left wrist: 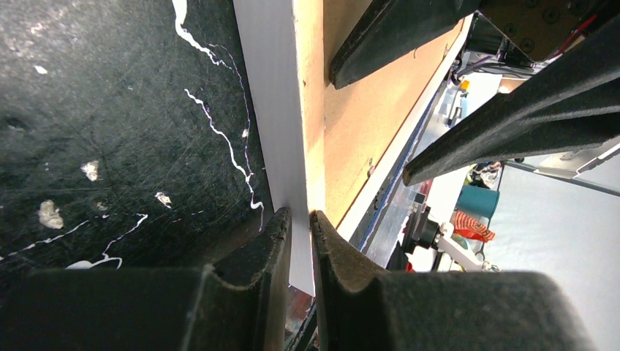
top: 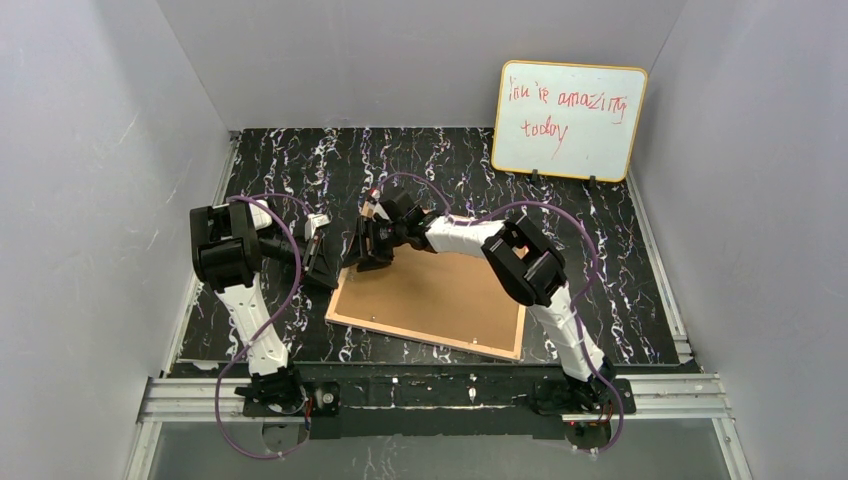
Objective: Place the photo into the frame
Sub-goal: Install the photo frame at the center of the board.
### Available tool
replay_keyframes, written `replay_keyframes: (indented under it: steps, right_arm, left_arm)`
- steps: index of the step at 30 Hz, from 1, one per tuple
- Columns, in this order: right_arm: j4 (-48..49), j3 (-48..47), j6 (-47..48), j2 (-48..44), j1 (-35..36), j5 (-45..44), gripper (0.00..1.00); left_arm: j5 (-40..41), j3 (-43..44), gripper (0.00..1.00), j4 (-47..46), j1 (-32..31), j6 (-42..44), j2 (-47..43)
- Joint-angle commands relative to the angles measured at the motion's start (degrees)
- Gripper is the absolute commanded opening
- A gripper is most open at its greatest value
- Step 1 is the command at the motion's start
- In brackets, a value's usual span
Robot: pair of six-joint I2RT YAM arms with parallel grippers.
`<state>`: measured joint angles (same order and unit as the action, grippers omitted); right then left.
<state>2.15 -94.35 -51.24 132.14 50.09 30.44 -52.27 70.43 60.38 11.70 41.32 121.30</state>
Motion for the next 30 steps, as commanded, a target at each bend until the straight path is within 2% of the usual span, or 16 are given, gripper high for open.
replay_keyframes:
  steps: [1, 30]
  right_arm:
    - [0.22, -1.63, -0.41, 2.62, 1.11, 0.34, 0.60]
    - [1.45, -2.82, -2.72, 4.76, 2.03, 3.73, 0.57]
  left_arm:
    - [6.61, -0.72, 0.14, -5.30, -1.18, 2.62, -0.44]
    - [6.60, -0.23, 0.13, -5.18, -1.16, 2.97, -0.17]
